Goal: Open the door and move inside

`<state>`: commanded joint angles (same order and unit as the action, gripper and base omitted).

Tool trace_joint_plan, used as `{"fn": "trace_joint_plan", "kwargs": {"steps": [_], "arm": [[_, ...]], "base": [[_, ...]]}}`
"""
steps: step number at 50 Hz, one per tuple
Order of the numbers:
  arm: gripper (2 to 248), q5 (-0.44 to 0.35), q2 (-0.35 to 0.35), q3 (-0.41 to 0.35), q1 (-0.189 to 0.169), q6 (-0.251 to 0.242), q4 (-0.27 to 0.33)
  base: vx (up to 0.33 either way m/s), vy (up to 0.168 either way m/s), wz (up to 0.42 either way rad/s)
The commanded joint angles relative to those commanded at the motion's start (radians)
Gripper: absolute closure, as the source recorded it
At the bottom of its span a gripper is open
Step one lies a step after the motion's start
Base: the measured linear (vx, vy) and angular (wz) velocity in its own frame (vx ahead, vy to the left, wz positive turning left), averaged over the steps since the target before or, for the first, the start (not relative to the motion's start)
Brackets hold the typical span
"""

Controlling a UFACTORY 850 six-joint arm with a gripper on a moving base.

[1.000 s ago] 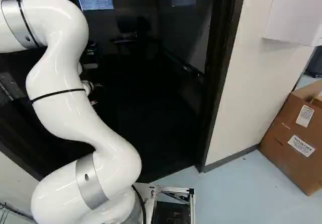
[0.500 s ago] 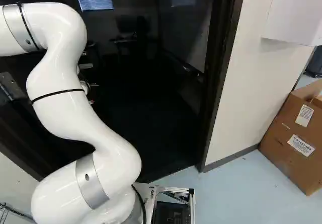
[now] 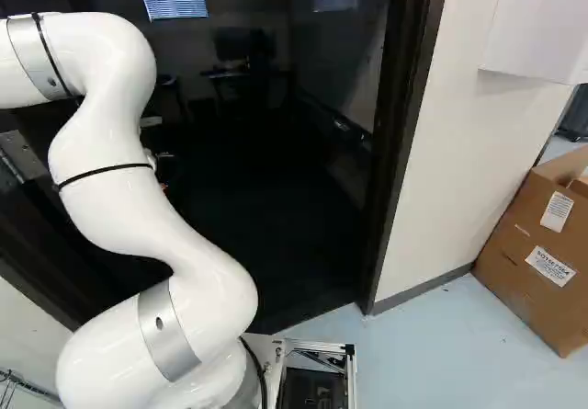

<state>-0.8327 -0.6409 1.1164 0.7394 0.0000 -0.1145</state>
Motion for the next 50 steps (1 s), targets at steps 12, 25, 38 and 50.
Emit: {"fn": "trace_joint_plan", "kwargs": {"steps": [12, 25, 38, 50], "arm": [[3, 0.000, 0.019, -0.026, -0.016, 0.000, 0.000], [3, 0.000, 0.042, -0.057, -0.041, 0.000, 0.000], [3, 0.000, 0.064, -0.087, -0.067, 0.000, 0.000], [3, 0.000, 0.083, -0.113, -0.091, 0.000, 0.000]], "base": [[0.000, 0.000, 0.000], [0.000, 0.000, 0.000], [0.000, 0.000, 0.000], [0.000, 0.000, 0.000]]}}
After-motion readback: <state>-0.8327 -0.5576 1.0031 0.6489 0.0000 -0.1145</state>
